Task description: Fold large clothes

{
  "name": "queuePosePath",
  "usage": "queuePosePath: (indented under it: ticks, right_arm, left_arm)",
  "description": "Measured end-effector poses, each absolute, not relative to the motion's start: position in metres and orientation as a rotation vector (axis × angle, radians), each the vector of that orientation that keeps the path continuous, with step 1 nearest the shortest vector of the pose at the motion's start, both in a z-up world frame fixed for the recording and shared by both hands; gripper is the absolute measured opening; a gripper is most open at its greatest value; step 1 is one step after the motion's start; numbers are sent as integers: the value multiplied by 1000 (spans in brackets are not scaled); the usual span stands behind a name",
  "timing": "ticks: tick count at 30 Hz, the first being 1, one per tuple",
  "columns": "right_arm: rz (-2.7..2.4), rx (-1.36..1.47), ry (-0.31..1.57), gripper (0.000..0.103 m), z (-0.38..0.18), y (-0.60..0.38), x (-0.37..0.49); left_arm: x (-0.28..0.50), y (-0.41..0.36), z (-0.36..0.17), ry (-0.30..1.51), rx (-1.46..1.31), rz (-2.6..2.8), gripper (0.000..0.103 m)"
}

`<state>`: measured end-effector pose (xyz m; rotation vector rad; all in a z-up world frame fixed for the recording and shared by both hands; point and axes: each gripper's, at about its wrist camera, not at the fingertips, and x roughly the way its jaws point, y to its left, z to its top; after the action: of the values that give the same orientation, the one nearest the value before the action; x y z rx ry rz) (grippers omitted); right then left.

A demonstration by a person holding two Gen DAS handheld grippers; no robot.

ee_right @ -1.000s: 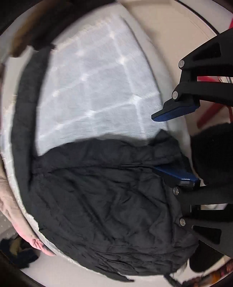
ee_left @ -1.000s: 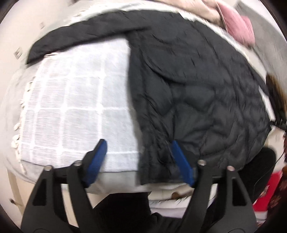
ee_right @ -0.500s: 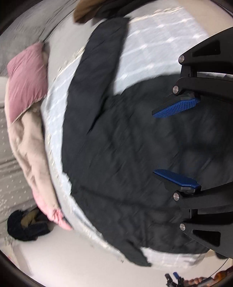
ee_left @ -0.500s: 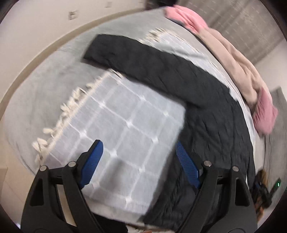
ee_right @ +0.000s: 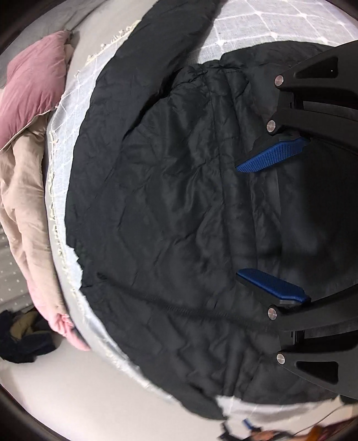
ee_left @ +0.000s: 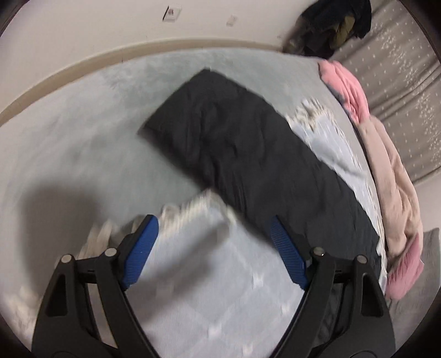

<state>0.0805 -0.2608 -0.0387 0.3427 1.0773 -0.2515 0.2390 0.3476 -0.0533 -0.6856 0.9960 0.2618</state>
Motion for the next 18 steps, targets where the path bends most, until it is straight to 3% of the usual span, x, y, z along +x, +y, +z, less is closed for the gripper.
queuePosePath:
  ticks: [4,5,7,8,9,18]
  right_arm:
    - [-243,336,1073,73,-42,-264,83]
    - [-248,336,1069,73,-43,-266,84]
    - [-259,327,1074,73,-47,-269,86]
    - [-265,320,1079,73,-49,-271,89]
    - [-270,314,1086,73,-51,-272,90]
    - [-327,363,1068,73,-49,-294,85]
  left_arm:
    - [253,365,-67,865,-812,303,77]
    - [255,368,-67,831,-846,310,72]
    - [264,375,-67,817,-880,328,46]
    - [269,377,-67,820,-888,339,19]
    - [273,379,-65,813,-887,348,5]
    - [287,298,36,612,-573,230,4]
